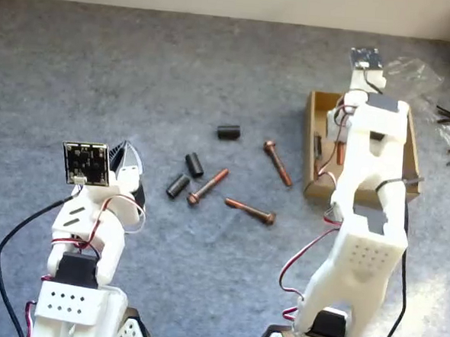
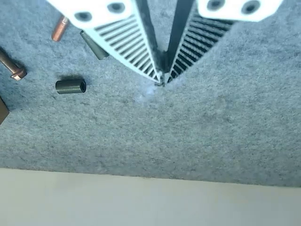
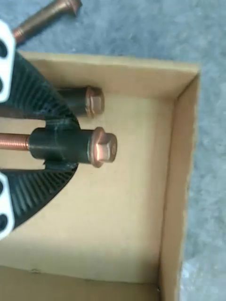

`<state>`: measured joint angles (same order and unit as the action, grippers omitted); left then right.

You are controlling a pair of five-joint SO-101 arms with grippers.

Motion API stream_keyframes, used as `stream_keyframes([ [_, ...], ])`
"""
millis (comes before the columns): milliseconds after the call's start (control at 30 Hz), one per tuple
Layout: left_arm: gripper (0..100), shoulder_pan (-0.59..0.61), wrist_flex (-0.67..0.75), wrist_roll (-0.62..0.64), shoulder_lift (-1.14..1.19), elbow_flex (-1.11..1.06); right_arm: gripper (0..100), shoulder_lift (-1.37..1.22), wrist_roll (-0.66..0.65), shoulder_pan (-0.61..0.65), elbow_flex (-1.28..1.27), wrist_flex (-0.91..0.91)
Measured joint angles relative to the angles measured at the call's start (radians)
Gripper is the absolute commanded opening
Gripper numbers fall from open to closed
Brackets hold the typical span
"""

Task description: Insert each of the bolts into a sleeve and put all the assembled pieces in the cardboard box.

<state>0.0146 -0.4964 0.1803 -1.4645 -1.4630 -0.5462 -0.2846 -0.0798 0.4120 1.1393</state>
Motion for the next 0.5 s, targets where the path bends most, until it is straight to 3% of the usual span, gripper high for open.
stream_keyframes([
  [233, 0, 0.000, 0.109, -0.051, 0.000, -0.066, 5.8, -0.049, 0.000, 0.003, 0.032, 0.037],
  [500, 0, -0.008, 0.124, -0.086, 0.000, -0.066, 8.2, -0.097, 0.000, 0.003, 0.032, 0.037],
])
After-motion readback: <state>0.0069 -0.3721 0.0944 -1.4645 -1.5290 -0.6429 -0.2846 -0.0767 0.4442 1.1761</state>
